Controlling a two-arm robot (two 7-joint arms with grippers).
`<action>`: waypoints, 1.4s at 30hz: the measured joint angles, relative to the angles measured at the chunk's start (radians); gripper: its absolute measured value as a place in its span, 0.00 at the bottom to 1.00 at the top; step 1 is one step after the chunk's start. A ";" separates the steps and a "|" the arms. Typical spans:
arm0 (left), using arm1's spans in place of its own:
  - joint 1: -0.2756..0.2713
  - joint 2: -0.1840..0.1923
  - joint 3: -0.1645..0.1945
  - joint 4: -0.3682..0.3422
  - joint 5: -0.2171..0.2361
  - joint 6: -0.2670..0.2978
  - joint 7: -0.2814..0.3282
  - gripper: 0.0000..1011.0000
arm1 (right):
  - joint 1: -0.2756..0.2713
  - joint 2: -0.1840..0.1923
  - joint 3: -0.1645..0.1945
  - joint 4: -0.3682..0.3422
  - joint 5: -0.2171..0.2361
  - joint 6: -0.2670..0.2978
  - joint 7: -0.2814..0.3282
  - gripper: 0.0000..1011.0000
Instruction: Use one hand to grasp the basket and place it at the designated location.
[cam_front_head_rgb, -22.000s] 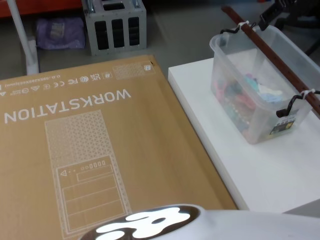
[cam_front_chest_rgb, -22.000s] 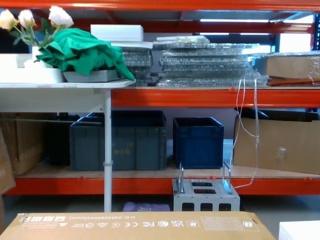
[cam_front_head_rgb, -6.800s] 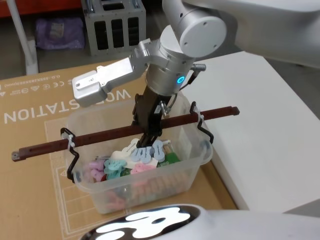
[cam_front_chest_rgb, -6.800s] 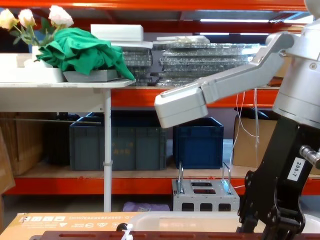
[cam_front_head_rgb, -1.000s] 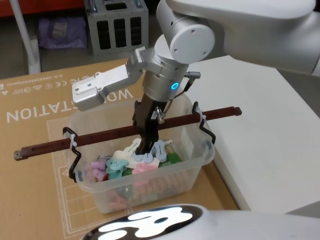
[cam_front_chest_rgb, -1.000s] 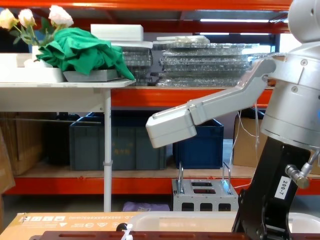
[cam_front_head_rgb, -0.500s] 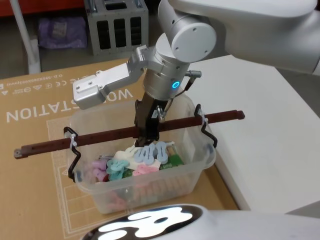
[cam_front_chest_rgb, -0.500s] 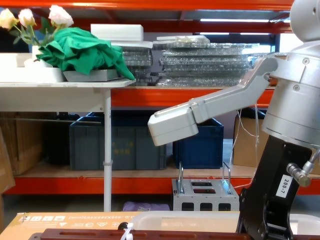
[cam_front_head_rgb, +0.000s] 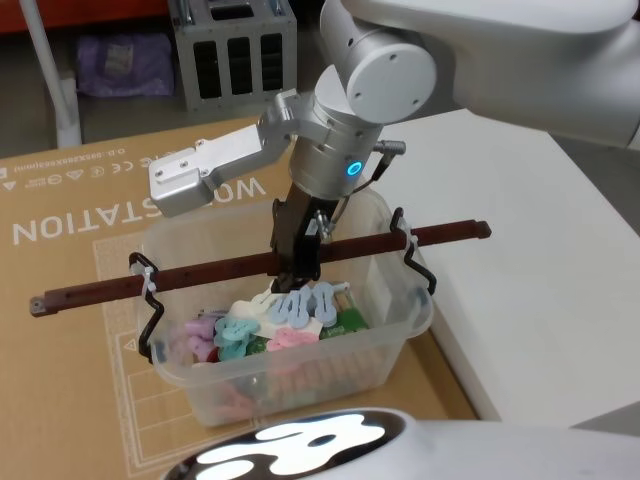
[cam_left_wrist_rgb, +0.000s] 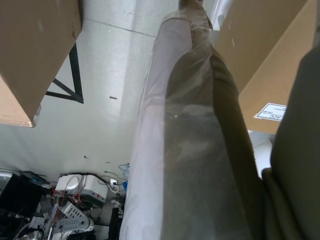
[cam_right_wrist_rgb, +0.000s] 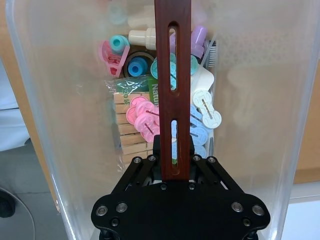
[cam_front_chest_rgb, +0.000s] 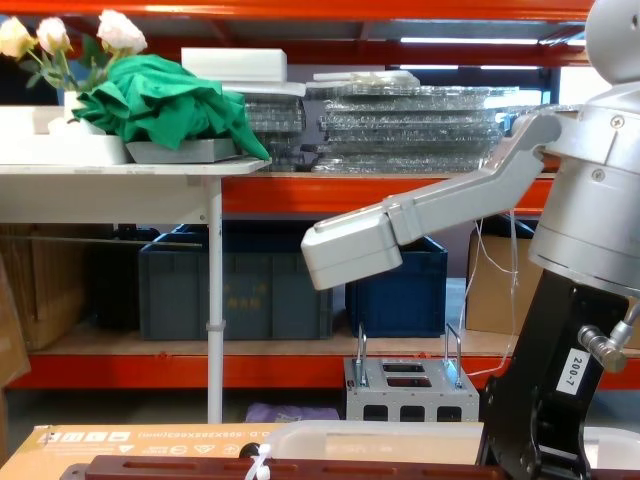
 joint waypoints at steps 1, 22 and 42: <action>0.000 0.000 0.000 0.000 0.000 0.000 0.000 0.00 | 0.000 0.000 0.000 0.001 0.001 0.000 0.000 0.21; 0.000 0.000 0.000 0.000 0.000 0.000 0.000 0.00 | 0.016 0.000 0.034 0.047 0.051 0.009 0.012 0.21; 0.000 0.000 0.000 0.000 0.000 0.000 0.000 0.00 | 0.056 0.076 0.129 0.111 0.149 0.071 0.052 0.21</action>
